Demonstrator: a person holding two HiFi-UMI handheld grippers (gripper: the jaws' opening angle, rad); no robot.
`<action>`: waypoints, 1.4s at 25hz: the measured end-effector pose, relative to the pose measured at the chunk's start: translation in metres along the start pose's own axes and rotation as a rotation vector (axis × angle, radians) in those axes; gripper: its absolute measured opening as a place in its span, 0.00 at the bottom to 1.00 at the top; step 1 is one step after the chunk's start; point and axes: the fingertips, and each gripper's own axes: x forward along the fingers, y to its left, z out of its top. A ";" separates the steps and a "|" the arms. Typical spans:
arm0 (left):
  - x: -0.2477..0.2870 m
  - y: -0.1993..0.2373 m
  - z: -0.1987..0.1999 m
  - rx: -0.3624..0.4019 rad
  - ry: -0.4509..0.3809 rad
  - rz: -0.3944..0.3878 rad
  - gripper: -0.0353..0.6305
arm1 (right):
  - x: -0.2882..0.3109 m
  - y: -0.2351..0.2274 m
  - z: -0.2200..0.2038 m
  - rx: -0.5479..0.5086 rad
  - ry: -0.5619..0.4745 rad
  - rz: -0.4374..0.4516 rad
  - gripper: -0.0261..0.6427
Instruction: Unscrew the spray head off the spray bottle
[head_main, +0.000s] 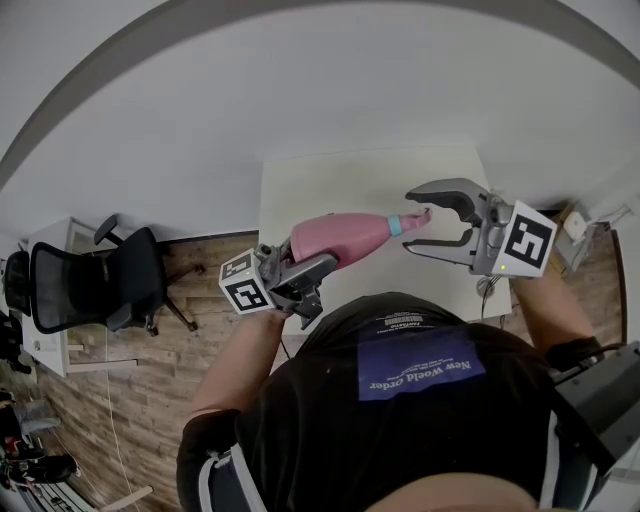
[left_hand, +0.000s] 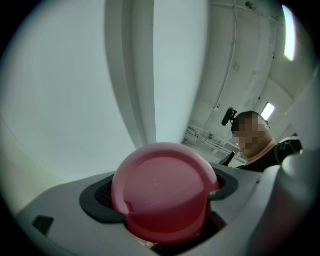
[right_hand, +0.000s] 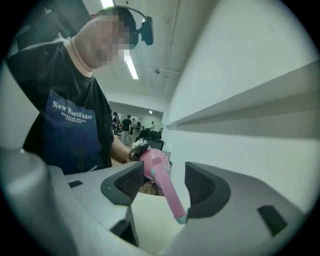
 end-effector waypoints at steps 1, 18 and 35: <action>-0.002 0.000 0.003 0.034 0.000 0.007 0.77 | -0.005 -0.006 0.004 0.027 -0.019 -0.019 0.39; -0.002 -0.035 0.018 0.728 0.197 -0.049 0.77 | -0.004 -0.017 -0.038 1.353 -0.404 0.390 0.52; 0.010 -0.048 -0.020 0.891 0.381 -0.063 0.77 | 0.018 0.007 -0.042 1.268 -0.182 0.416 0.23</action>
